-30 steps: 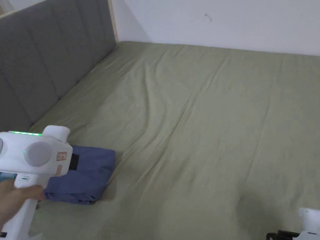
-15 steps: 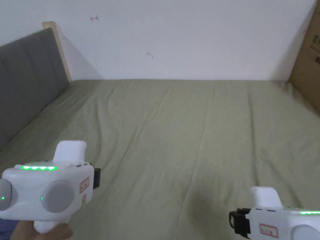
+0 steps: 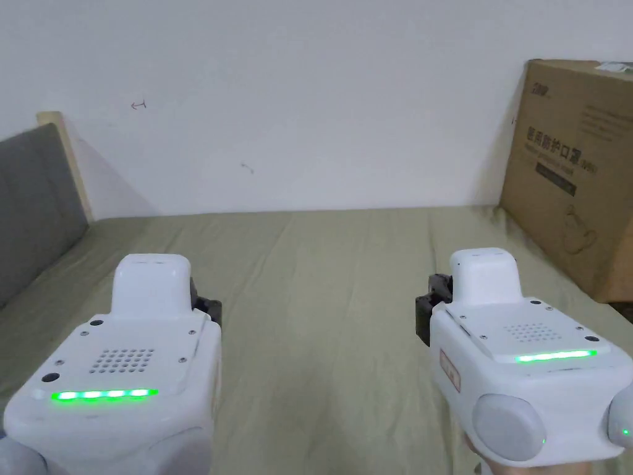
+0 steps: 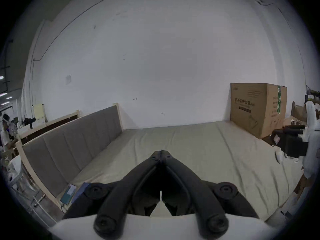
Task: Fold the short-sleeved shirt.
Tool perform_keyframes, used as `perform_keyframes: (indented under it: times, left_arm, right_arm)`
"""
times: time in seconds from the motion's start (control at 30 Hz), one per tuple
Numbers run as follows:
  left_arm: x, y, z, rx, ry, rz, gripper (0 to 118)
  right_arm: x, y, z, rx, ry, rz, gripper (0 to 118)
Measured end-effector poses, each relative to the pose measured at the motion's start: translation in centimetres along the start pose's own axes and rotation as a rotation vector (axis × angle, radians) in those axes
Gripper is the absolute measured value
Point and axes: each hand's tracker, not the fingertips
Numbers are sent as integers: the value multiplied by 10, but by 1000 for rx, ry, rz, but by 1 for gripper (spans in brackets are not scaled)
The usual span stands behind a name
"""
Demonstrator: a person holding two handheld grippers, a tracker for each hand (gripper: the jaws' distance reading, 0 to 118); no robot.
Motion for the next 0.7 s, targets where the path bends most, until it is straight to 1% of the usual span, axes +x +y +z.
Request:
perform_keyframes:
  times: [0.07,0.1,0.2,0.27,0.3,0.33,0.37,0.4,0.43,0.47,0.5,0.6,0.7]
  left_arm:
    - [1,0,0,-3,-21,1,0]
    - [2,0,2,-2,-20,3,0]
    - [4,1,6,8,0,0,0]
    - [4,2,9,16,7,-4,1]
    - [2,2,9,20,9,0,8]
    - [1,2,11,35,-6,7,32]
    - [1,3,13,37,-10,9,58]
    - [2,4,14,38,-12,10,89]
    - [1,5,12,33,-25,5,115]
    - [1,4,11,29,-30,1,118]
    - [2,3,13,39,-33,-1,118]
    - [7,1,21,105,27,-16,118]
    - [4,4,22,92,-3,-2,118]
  right_arm:
    - [-3,4,16,28,-25,-3,0]
    - [5,-2,0,36,-28,-3,0]
    - [9,0,1,45,-35,-11,0]
    - [19,-8,-15,50,-30,-13,2]
    - [21,-8,-17,52,-28,-15,8]
    - [22,-7,-19,54,-31,-16,29]
    - [19,-10,-16,55,-32,-15,53]
    - [20,-10,-17,57,-29,-16,76]
    - [22,-9,-20,56,-27,-18,98]
    - [23,-9,-22,62,-27,-24,109]
    - [18,-10,-14,68,-28,-26,117]
    - [18,-10,-13,113,-35,-13,118]
    - [14,-9,-8,114,-43,-11,118]
